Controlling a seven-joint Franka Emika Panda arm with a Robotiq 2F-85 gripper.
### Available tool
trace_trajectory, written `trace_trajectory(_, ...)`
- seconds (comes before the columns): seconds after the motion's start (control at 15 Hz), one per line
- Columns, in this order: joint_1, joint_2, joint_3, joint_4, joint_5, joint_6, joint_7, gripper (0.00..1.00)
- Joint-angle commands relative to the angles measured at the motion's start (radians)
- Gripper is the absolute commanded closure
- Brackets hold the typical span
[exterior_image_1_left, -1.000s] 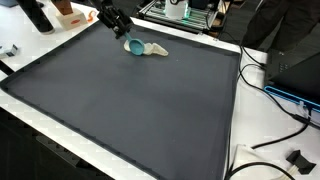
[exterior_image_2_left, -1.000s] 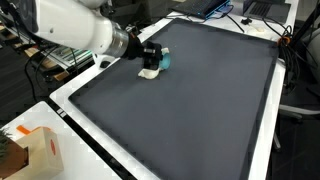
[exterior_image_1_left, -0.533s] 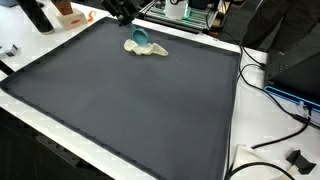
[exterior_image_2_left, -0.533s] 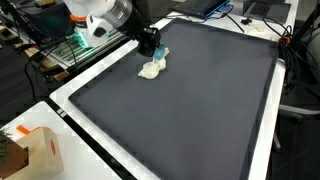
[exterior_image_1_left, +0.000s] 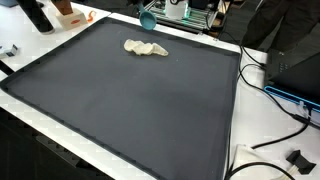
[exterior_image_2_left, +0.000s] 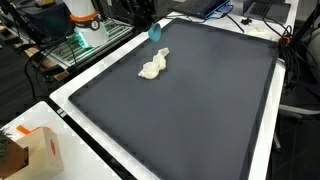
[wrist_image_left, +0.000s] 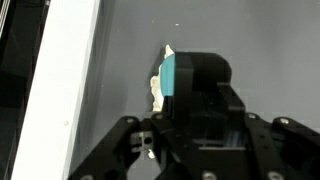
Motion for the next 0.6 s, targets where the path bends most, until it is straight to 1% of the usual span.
trace_trajectory(0.0,-0.012,-0.150,0.049,-0.069,-0.056,-0.008,0.084,0.75)
trace_trajectory(0.2,-0.011,-0.220,0.084,-0.072,-0.070,-0.032,0.129,0.75)
trace_trajectory(0.53,-0.017,-0.293,0.136,-0.056,-0.117,-0.055,0.200,0.75)
